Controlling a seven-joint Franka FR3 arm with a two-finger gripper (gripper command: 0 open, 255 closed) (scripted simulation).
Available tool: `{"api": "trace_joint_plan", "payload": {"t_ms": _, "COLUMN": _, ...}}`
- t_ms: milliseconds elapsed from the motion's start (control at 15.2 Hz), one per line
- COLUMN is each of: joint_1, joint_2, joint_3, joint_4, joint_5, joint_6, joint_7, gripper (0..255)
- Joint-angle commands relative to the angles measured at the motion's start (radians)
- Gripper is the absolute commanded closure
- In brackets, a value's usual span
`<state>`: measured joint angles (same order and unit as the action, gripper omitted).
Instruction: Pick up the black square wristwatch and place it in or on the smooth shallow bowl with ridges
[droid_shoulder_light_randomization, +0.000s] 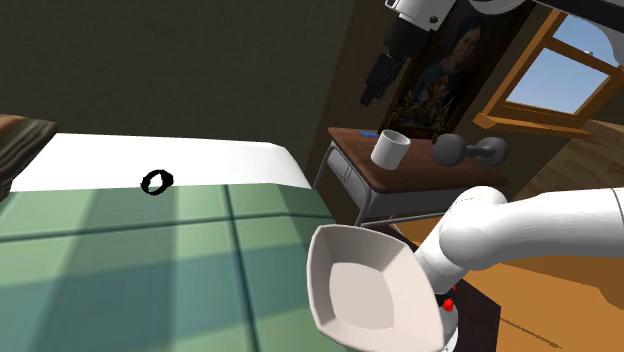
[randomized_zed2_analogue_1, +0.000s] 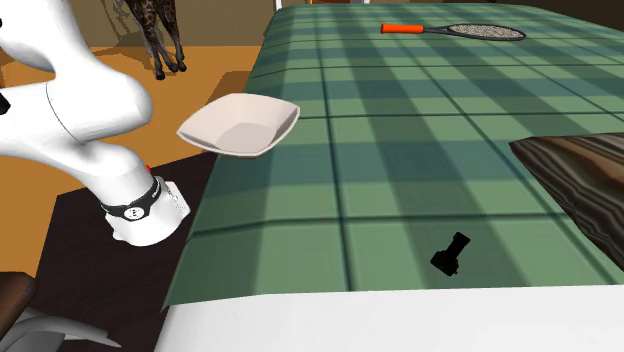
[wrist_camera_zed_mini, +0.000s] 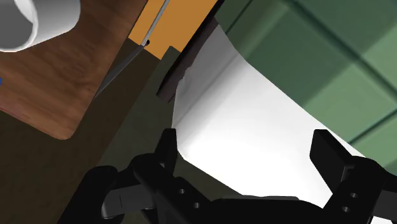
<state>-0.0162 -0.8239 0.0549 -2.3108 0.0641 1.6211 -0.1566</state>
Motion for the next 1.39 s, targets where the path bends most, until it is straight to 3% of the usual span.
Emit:
{"api": "trace_joint_plan", "payload": {"t_ms": 0, "joint_1": 0.000, "joint_2": 0.000, "joint_3": 0.000, "joint_4": 0.000, "joint_5": 0.000, "joint_6": 0.000, "joint_7": 0.000, "gripper": 0}}
{"api": "trace_joint_plan", "payload": {"t_ms": 726, "joint_1": 0.047, "joint_2": 0.264, "joint_3": 0.214, "joint_4": 0.082, "joint_5": 0.078, "joint_6": 0.155, "joint_7": 0.192, "gripper": 0}}
{"api": "trace_joint_plan", "payload": {"t_ms": 1320, "joint_1": 0.063, "joint_2": 0.554, "joint_3": 0.382, "joint_4": 0.249, "joint_5": 0.045, "joint_6": 0.251, "joint_7": 0.369, "gripper": 0}}
